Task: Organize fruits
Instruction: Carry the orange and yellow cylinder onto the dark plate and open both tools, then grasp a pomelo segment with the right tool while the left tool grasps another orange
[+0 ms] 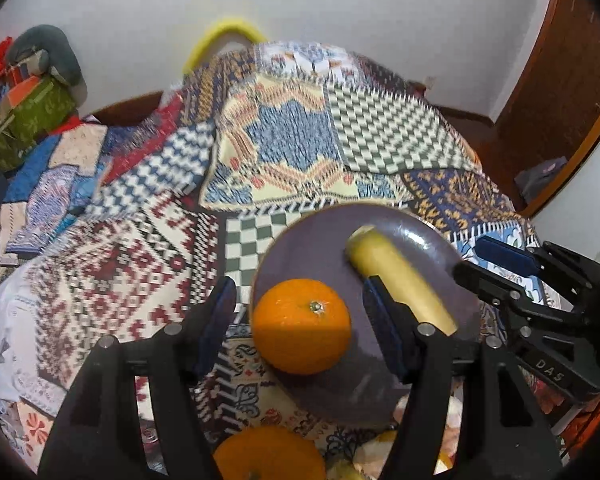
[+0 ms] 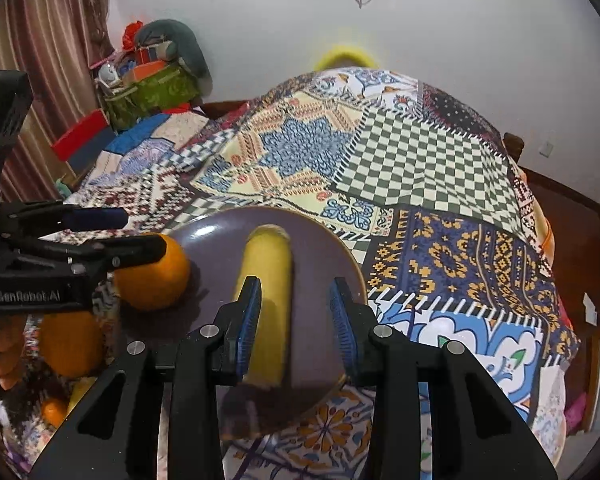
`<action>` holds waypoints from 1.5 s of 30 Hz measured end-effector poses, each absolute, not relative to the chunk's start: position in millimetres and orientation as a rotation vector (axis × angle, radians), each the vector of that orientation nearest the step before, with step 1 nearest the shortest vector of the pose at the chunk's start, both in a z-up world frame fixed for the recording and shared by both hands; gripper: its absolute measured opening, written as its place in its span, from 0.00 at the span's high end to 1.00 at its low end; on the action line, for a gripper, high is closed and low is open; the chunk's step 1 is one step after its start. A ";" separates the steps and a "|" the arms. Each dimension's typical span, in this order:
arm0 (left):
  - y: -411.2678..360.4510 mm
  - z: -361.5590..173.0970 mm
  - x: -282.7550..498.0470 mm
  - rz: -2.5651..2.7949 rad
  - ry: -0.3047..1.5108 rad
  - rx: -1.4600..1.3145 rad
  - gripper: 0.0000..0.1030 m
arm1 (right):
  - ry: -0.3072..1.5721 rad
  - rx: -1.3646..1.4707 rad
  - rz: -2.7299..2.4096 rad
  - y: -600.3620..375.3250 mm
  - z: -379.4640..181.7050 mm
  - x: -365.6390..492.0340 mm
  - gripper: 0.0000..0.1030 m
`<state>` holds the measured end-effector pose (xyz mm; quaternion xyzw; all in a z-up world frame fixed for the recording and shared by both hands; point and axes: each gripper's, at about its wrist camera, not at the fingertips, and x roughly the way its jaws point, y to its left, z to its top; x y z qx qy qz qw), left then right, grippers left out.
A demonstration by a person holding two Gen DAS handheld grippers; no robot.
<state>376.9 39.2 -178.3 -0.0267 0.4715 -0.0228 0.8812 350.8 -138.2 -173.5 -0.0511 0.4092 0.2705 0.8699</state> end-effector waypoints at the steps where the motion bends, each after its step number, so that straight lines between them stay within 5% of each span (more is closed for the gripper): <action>1: 40.6 -171.9 371.7 -0.041 0.966 -0.053 0.34 | 0.846 -0.098 0.566 -140.6 -168.2 346.7 0.68; 21: 65.2 -109.8 240.7 0.068 0.782 0.028 0.21 | 0.738 -0.038 0.600 -144.5 -98.7 260.1 0.68; 45: 69.3 -194.0 224.4 0.000 0.917 -0.107 0.20 | 0.890 -0.032 0.565 -137.4 -170.9 227.0 0.60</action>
